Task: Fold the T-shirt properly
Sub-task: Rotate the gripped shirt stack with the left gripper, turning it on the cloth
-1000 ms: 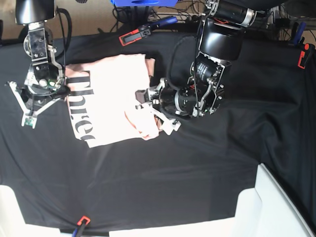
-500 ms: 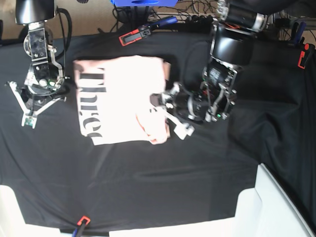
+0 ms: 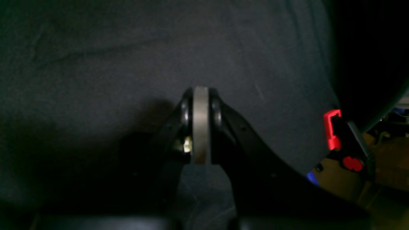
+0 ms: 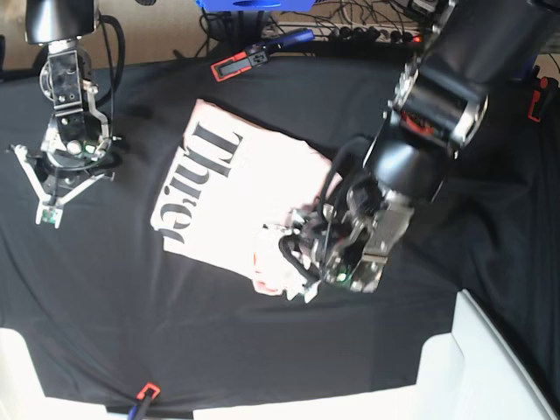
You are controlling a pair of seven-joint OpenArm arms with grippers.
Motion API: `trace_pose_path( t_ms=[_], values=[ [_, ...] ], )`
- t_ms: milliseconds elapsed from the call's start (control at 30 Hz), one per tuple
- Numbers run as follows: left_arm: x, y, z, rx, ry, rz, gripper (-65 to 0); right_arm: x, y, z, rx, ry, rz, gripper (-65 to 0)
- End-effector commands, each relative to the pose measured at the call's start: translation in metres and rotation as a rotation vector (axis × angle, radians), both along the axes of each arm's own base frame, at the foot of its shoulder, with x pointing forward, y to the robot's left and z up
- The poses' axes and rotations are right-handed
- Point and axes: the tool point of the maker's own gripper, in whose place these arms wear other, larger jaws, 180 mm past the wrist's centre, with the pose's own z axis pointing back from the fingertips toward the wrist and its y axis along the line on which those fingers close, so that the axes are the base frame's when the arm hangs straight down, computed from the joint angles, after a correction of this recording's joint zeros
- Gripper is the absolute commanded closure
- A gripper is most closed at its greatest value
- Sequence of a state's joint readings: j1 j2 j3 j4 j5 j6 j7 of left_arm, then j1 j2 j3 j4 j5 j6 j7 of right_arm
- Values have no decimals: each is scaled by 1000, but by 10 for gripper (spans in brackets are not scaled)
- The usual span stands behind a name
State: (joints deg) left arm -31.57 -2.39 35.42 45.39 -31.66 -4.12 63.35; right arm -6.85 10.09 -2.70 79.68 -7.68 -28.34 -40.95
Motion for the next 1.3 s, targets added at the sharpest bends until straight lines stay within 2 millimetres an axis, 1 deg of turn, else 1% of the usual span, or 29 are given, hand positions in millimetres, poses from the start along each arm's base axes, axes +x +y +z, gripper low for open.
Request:
trace_pose_path(
  t_ms=[0, 133, 233, 367, 467, 500, 533, 633, 733, 767, 1000, 1267],
  values=[
    [27, -6, 20, 20, -74, -28, 0, 12, -6, 14, -29, -51, 3, -12],
    [52, -6, 30, 162, -160, -122, 0, 13, -6, 15, -29, -54, 3, -12],
    [63, -7, 30, 275, -225, -207, 0, 13, -6, 15, -29, -54, 3, -12],
    [66, -20, 17, 408, -318, -373, 0, 14, -6, 16, -29, -57, 3, -12],
    [69, -31, 11, 462, -406, -493, 0, 14, -6, 16, -29, -57, 3, -12],
    [72, -31, 11, 470, -431, -516, 0, 14, -6, 16, -29, -57, 3, -12],
    [72, -32, 10, 473, -450, -531, 0, 14, -6, 16, -29, -57, 3, -12],
    [81, -37, 16, 478, -512, -561, 0, 14, -6, 16, -29, -57, 3, -12],
    [89, -42, 23, 476, -566, -585, 0, 14, -6, 16, -29, -57, 3, -12],
    [95, -44, 29, 479, -590, -592, 0, 14, -6, 16, -29, -57, 3, -12],
    [113, -69, 49, 397, -750, -638, 0, 14, -3, 15, -25, -56, 8, -12],
    [116, -96, 63, 288, -882, -683, 0, 15, -4, 16, -26, -59, 6, -12]
  ],
)
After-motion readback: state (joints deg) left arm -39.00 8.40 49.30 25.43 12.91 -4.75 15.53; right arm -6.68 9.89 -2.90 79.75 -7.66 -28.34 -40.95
